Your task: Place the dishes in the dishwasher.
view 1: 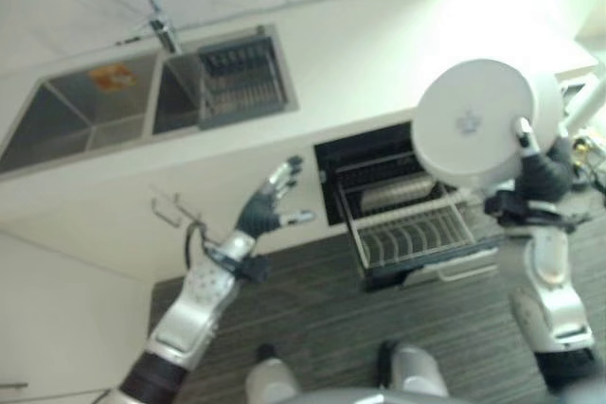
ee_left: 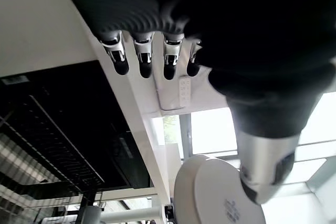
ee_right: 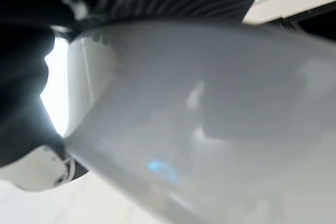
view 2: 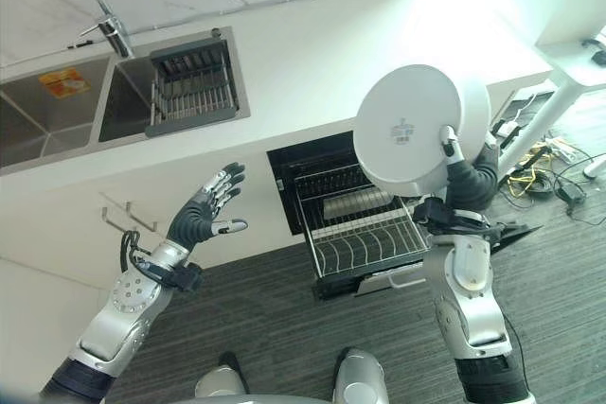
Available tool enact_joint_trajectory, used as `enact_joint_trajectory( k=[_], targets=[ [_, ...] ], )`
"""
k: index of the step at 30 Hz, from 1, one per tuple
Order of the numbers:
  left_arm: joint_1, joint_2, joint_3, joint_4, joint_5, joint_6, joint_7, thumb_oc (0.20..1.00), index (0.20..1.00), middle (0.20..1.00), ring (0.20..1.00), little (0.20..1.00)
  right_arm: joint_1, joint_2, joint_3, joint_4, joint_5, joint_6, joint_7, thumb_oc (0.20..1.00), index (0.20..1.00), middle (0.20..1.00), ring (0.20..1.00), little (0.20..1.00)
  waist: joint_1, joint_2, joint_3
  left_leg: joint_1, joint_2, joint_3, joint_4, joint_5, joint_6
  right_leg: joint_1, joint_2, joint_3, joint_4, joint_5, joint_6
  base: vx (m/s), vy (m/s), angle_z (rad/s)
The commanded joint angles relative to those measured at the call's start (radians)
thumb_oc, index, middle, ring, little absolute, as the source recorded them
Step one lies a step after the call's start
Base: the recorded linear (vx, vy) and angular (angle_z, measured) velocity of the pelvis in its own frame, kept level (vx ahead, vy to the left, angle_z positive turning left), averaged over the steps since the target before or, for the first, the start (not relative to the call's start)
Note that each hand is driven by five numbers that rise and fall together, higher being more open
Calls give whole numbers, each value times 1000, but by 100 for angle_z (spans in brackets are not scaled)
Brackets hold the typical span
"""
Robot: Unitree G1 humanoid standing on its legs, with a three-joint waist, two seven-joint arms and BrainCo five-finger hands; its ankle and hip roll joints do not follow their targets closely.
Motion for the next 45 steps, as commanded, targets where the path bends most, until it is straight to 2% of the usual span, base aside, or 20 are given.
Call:
enact_joint_trajectory(
  k=[1,2,5,7,11,14,21,26,31,36,42,45],
  targets=[
    [51,5,30,-1,-113,34,-16,1000,1000,1000,1000,1000,-41,-28,-58,-80,-346,-53,-94,200,200,200,200,200,-15,-25,-53,-43,32,-35,125,-107,-7,68,-97,46,-174,94,130,96,142,7],
    [77,-15,15,105,-91,20,-1,1000,1000,1000,1000,1000,-57,-74,-52,-41,-597,-47,-202,200,200,200,200,200,-5,-26,-60,-35,22,-33,125,-117,-4,74,-114,37,-174,98,143,96,148,14],
    [98,-40,3,329,-5,-35,-1,1000,1000,1000,1000,1000,-74,-160,-31,46,-780,27,-297,200,200,200,200,200,18,-40,-64,-31,11,-38,125,-131,-2,78,-147,22,-174,109,168,34,88,6],
    [108,-57,19,441,37,-61,-18,1000,1000,1000,1000,1000,-61,-207,-29,86,-844,44,-316,200,200,200,200,200,28,-52,-63,-30,5,-41,125,-140,0,80,-163,13,-174,115,185,20,10,9],
    [138,-74,44,562,97,-111,-31,1000,1000,1000,1000,1000,-18,-265,-37,166,-944,56,-325,200,200,200,200,200,39,-68,-62,-28,-3,-43,125,-153,8,82,-173,5,-174,119,197,10,-6,6],
    [143,-79,56,628,121,-139,-31,1000,1000,1000,1000,1000,-5,-288,8,269,-1015,61,-325,200,200,200,200,200,52,-77,-63,-31,-8,-49,125,-158,12,86,-176,-2,-174,120,202,1,-19,3],
    [151,-96,82,722,135,-166,-34,1000,1000,1000,1000,1000,-35,-265,162,497,-1042,55,-289,200,200,200,200,200,79,-84,-72,-34,-17,-64,125,-161,18,103,-170,-17,-174,108,196,15,-18,6],
    [153,-101,100,750,125,-157,-45,1000,1000,1000,1000,1000,-63,-218,268,657,-1019,21,-207,200,200,200,200,200,99,-83,-81,-33,-22,-76,125,-159,17,117,-171,-33,-174,102,192,50,-10,5],
    [154,-90,72,735,132,-145,-47,1000,1000,1000,1000,1000,-128,-192,337,779,-1018,37,-138,200,200,200,200,200,124,-77,-84,-31,-27,-90,125,-156,15,135,-177,-53,-174,98,189,57,-14,7],
    [165,-68,61,726,125,-144,-46,1000,1000,1000,1000,1000,-194,-215,373,864,-984,68,-116,200,200,200,200,200,147,-69,-82,-32,-29,-101,125,-151,11,144,-180,-65,-174,98,190,45,-4,9],
    [170,-57,40,745,133,-164,-43,1000,1000,1000,1000,1000,-262,-199,377,1044,-938,74,-134,200,200,200,200,200,174,-61,-80,-34,-32,-115,125,-148,10,150,-183,-76,-174,98,190,47,-16,11],
    [169,-49,29,752,132,-170,-40,1000,1000,1000,1000,1000,-313,-194,385,1122,-912,96,-122,200,200,200,200,200,186,-54,-74,-42,-34,-124,125,-144,8,146,-185,-79,-174,101,190,34,-34,4]
  ],
)
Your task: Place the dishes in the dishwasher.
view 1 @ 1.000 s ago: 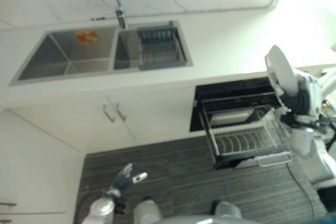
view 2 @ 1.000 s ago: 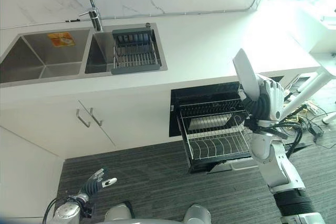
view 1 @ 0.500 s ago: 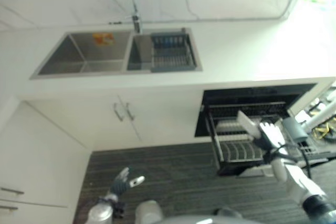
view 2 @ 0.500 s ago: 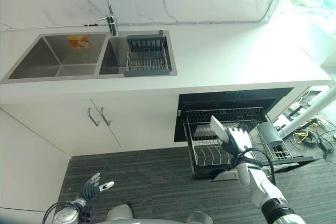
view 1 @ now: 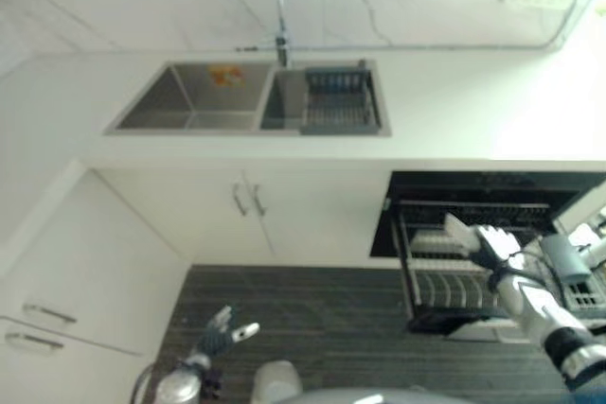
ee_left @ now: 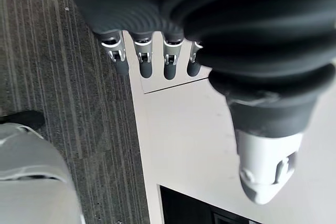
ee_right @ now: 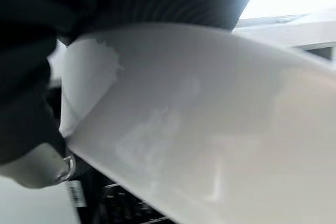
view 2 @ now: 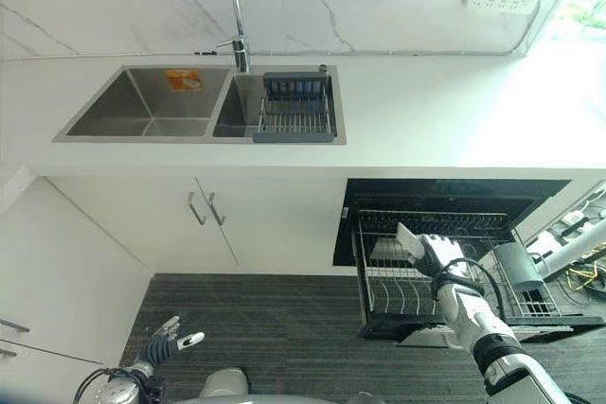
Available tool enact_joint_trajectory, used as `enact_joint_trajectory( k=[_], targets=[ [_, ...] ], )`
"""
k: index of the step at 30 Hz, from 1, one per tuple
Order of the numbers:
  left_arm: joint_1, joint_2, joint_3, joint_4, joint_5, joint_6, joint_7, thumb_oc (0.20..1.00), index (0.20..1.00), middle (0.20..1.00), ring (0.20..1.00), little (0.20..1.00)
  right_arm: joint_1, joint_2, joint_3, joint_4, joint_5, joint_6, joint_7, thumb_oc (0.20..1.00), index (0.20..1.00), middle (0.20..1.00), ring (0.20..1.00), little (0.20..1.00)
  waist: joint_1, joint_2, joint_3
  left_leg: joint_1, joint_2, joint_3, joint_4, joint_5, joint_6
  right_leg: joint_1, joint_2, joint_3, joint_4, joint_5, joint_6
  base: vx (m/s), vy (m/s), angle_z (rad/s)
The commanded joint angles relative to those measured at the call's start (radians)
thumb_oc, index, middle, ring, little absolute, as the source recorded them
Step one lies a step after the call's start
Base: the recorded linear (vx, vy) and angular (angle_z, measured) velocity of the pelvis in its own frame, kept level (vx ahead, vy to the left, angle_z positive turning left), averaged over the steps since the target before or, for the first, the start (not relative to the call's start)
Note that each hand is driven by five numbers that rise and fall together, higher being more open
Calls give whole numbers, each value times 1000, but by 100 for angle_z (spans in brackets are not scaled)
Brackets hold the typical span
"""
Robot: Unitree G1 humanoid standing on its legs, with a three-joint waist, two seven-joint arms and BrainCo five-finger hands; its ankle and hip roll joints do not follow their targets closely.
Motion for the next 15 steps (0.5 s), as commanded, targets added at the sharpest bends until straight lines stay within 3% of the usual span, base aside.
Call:
enact_joint_trajectory(
  k=[1,11,15],
  targets=[
    [-41,55,-61,-32,29,-57,7,1000,1000,1000,1000,1000,-131,-17,-15,10,78,20,-21,200,200,200,200,200,26,-7,28,7,62,-37,4,-37,-39,-1,-85,13,-48,46,95,-4,-30,3],
    [-96,79,-100,-70,-12,-58,38,1000,1000,1000,1000,1000,-282,-45,8,126,193,33,71,200,200,200,200,200,37,33,98,-62,48,-72,4,-10,-42,-68,-88,34,-48,66,88,-73,-27,8],
    [-159,103,-125,-96,-51,-71,48,1000,1000,1000,1000,1000,-405,-89,40,162,213,53,97,200,200,200,200,200,40,59,164,-117,36,-83,4,0,-44,-129,-97,51,-48,82,90,-230,-31,4]
  ],
)
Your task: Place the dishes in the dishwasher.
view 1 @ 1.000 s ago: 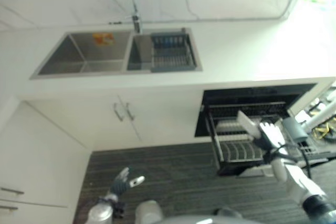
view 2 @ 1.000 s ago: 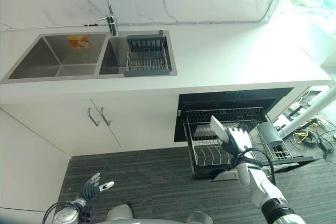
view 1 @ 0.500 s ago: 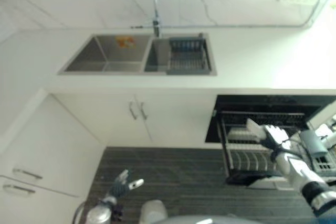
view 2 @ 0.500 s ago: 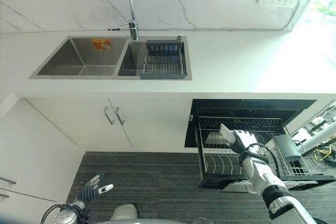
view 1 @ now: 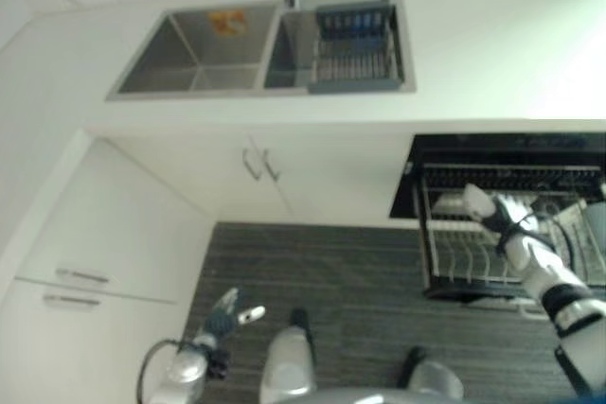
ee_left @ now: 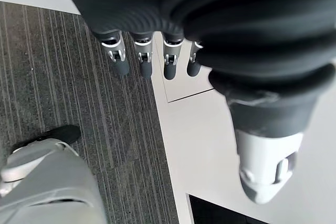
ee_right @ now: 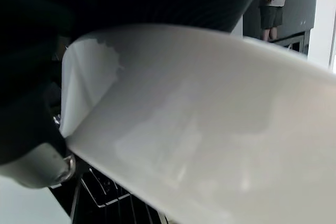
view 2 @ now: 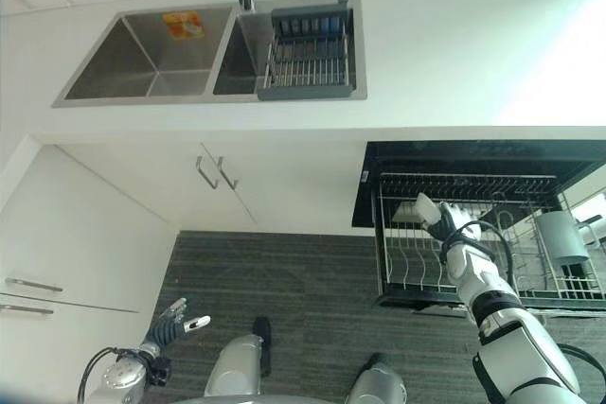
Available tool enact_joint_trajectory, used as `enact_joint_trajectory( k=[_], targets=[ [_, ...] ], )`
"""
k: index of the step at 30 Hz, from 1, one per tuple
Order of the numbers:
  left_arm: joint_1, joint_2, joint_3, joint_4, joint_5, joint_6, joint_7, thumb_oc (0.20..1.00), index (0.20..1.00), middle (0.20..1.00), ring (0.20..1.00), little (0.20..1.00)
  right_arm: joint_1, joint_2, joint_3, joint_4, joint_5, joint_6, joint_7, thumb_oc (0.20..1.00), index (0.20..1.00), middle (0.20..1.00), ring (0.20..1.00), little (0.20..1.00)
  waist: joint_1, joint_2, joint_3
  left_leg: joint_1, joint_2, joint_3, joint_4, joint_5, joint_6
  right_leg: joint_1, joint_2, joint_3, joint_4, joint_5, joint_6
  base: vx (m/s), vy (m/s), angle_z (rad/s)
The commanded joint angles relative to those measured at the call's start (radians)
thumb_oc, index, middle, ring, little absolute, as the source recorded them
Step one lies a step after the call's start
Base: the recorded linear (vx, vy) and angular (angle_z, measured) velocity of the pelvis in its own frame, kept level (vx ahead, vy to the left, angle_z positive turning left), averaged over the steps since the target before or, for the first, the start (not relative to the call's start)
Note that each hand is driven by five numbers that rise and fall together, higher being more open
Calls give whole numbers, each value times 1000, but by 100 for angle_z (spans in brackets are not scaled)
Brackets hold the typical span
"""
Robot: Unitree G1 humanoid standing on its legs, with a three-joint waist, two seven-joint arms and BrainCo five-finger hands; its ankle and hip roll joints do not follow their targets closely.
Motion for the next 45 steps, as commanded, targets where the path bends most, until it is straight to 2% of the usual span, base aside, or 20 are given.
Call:
enact_joint_trajectory(
  k=[1,2,7,12,22,23,24,28,31,36,40,45],
  targets=[
    [-33,61,-28,-40,-36,-57,22,1000,1000,1000,1000,1000,-93,-20,9,8,57,11,-3,200,200,200,200,200,23,-42,-20,33,57,-47,20,-77,-55,37,-77,61,-116,75,104,-193,-16,4],
    [-56,65,-42,-37,-51,-65,33,1000,1000,1000,1000,1000,-165,-32,38,31,85,28,18,200,200,200,200,200,21,-32,10,16,54,-50,20,-73,-56,14,-78,69,-116,80,103,-169,-3,1],
    [-65,69,-56,-58,-59,-83,87,1000,1000,1000,1000,1000,-245,-47,59,65,91,58,24,200,200,200,200,200,19,-17,49,-3,47,-49,20,-76,-57,-15,-80,86,-116,81,101,-102,8,-8],
    [-77,90,-51,-106,-72,-85,129,1000,1000,1000,1000,1000,-289,-82,70,92,95,76,47,200,200,200,200,200,21,-9,75,-25,38,-53,20,-77,-60,-47,-85,99,-116,87,102,-45,4,0],
    [-95,98,-70,-161,-107,-86,147,1000,1000,1000,1000,1000,-346,-100,103,163,74,132,105,213,213,213,213,213,24,22,98,-61,22,-51,20,-75,-64,-95,-100,107,-116,96,104,-26,22,-2],
    [-96,97,-71,-165,-108,-85,147,1000,1000,1000,1000,1000,-353,-101,105,167,68,134,113,376,376,376,376,376,25,25,100,-65,20,-51,20,-75,-65,-98,-101,108,-116,96,103,-47,50,0],
    [-98,100,-79,-182,-113,-78,149,1000,1000,1000,1000,1000,-369,-106,119,178,64,137,127,1000,1000,1000,1000,1000,26,31,105,-72,17,-51,20,-74,-65,-106,-103,109,-116,97,103,-38,35,1],
    [-92,103,-87,-198,-119,-84,147,1000,1000,1000,1000,1000,-382,-107,120,183,56,135,117,1000,1000,1000,1000,1000,27,39,111,-82,11,-48,20,-75,-65,-119,-107,111,-116,99,106,-21,24,2],
    [-86,110,-84,-211,-125,-78,137,1000,1000,1000,1000,1000,-376,-106,120,182,51,156,152,1000,1000,1000,1000,1000,27,37,114,-84,11,-47,20,-74,-65,-122,-108,112,-116,100,106,0,0,0],
    [-98,130,-73,-219,-120,-68,129,1000,1000,1000,1000,1000,-352,-96,108,166,112,199,179,1000,1000,1000,1000,1000,24,13,120,-81,17,-47,20,-78,-64,-121,-100,111,-116,102,107,-23,-33,0],
    [-102,144,-62,-238,-110,-51,127,1000,1000,1000,1000,1000,-335,-96,75,160,184,199,174,1000,1000,1000,1000,1000,23,-6,116,-72,26,-47,20,-77,-63,-109,-91,108,-116,101,104,-8,-36,-6],
    [-87,145,-45,-237,-92,-31,124,1000,1000,1000,1000,1000,-311,-124,35,118,274,212,214,1000,1000,1000,1000,1000,14,-31,100,-44,44,-39,20,-76,-64,-83,-74,108,-116,95,100,10,5,-4]
  ],
)
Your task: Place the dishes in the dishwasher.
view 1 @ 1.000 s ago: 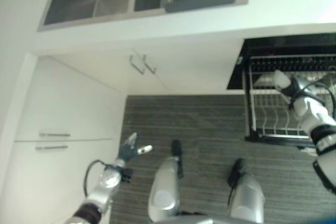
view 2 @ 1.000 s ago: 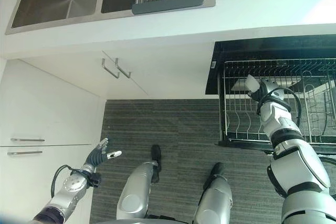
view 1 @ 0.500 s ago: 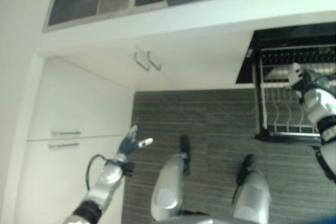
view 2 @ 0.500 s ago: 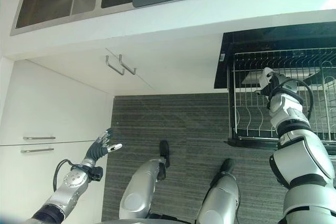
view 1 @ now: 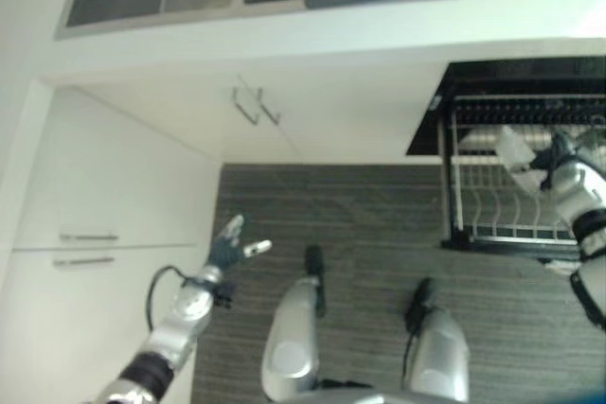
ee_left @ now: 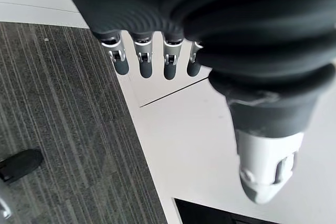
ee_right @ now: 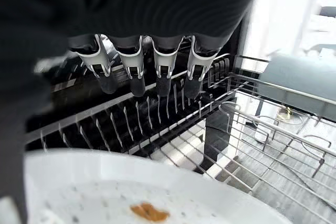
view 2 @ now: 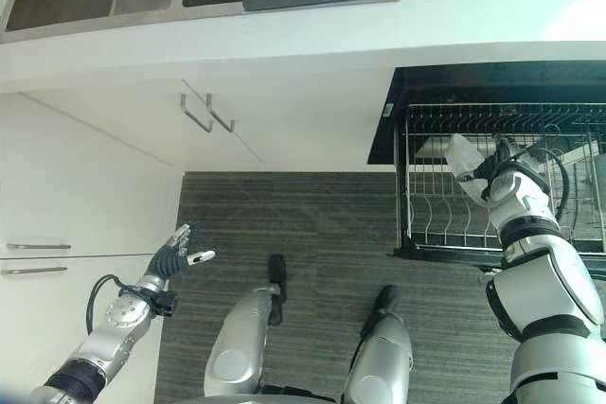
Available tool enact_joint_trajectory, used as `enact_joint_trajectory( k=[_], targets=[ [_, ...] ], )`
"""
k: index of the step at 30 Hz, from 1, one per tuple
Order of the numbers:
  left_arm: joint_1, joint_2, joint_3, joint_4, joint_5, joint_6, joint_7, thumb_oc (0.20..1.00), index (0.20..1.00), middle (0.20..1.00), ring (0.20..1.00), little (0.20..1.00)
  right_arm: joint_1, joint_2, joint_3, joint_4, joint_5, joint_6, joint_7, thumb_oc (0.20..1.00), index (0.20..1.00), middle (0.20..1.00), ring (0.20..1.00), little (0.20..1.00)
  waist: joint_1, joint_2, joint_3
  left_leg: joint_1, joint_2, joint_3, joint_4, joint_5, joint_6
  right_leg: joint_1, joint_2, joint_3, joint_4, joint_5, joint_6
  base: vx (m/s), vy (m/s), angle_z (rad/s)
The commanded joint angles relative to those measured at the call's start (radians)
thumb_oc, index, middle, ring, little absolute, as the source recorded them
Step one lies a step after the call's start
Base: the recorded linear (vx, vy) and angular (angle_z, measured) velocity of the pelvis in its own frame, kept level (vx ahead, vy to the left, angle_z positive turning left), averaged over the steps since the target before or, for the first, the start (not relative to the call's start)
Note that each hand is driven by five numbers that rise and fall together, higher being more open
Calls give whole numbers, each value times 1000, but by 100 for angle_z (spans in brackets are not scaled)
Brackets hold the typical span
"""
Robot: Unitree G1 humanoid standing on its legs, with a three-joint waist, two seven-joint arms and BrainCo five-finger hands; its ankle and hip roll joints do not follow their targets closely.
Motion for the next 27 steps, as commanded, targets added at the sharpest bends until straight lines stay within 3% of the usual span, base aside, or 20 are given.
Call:
enact_joint_trajectory(
  k=[1,6,12,17,23,25,27],
  targets=[
    [35,26,5,-31,-9,-10,1,1000,1000,1000,1000,1000,18,-51,-1,-28,98,27,31,1000,1000,1000,1000,1000,17,-8,-46,-2,93,-74,57,-113,-94,-4,-43,59,-74,24,87,22,-1,-11],
    [42,31,29,-27,19,18,-21,1000,1000,1000,1000,1000,55,-72,-29,-49,173,45,202,1000,1000,1000,1000,1000,20,-43,-68,29,110,-60,57,-114,-94,34,-36,55,-74,17,89,28,-18,-6],
    [54,32,57,-13,46,41,-34,1000,1000,1000,1000,1000,94,-78,-62,-81,250,49,284,1000,1000,1000,1000,1000,18,-78,-91,64,128,-46,57,-117,-93,72,-28,51,-74,14,92,33,-19,-7],
    [84,9,88,18,84,57,-31,1000,1000,1000,1000,1000,182,-100,-128,-129,307,93,328,1000,1000,1000,1000,1000,3,-110,-127,103,151,-27,57,-121,-94,115,-19,46,-74,7,92,67,21,-8],
    [130,-32,125,88,128,43,-15,1000,1000,1000,1000,1000,346,-131,-283,-306,436,112,225,1000,1000,1000,1000,1000,-41,-142,-170,145,173,1,57,-124,-92,147,-5,51,-74,5,90,111,6,-10],
    [149,-58,152,111,137,34,-5,1000,1000,1000,1000,1000,449,-97,-381,-454,581,147,146,1000,1000,1000,1000,1000,-69,-148,-185,158,182,16,57,-126,-93,154,0,58,-74,3,88,79,-1,-29],
    [154,-76,167,122,140,30,2,1000,1000,1000,1000,1000,513,-59,-434,-510,613,131,117,1000,1000,1000,1000,1000,-85,-147,-189,165,186,24,57,-128,-93,156,1,63,-74,2,88,46,-3,-11]
  ],
)
